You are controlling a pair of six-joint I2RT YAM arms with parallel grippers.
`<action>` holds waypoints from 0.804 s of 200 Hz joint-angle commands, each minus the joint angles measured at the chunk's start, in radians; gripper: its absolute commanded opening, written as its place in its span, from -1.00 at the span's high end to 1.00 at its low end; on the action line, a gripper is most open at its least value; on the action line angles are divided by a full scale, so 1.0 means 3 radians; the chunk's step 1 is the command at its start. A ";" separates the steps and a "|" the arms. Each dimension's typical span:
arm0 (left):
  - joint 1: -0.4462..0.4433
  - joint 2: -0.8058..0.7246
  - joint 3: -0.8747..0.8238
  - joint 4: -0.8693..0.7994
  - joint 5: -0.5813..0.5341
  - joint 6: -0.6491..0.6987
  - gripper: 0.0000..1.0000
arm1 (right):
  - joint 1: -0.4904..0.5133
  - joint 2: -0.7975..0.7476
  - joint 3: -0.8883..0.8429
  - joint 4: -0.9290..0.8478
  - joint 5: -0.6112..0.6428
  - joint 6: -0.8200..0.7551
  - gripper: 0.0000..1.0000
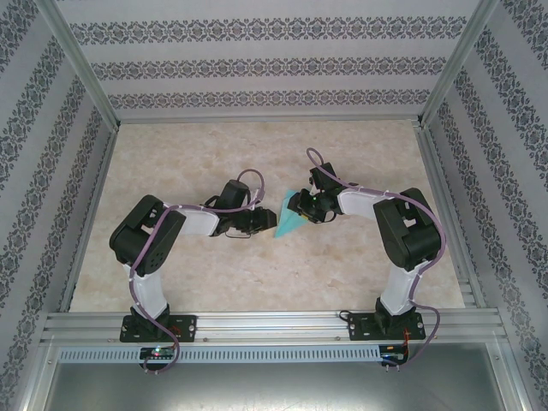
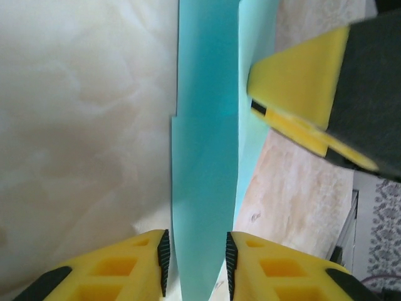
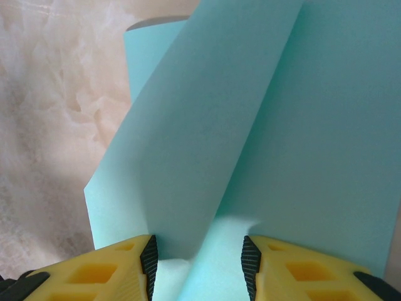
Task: Fold a paper plane with a square sheet of paper (pick it up from the middle)
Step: Fourth fold the wing at the center of the table.
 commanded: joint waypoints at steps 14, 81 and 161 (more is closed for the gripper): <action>-0.0042 -0.0062 0.0054 -0.0112 0.0140 0.0146 0.45 | 0.0040 0.0179 -0.0014 -0.0255 0.0198 -0.0074 0.12; -0.0057 -0.0162 -0.0028 0.0086 0.0086 0.0124 0.45 | 0.0049 0.0220 0.0002 -0.0261 0.0182 -0.0067 0.11; -0.0129 -0.0137 0.0020 0.0078 0.0085 0.0176 0.45 | 0.0049 0.0261 0.0017 -0.0276 0.0178 -0.0059 0.12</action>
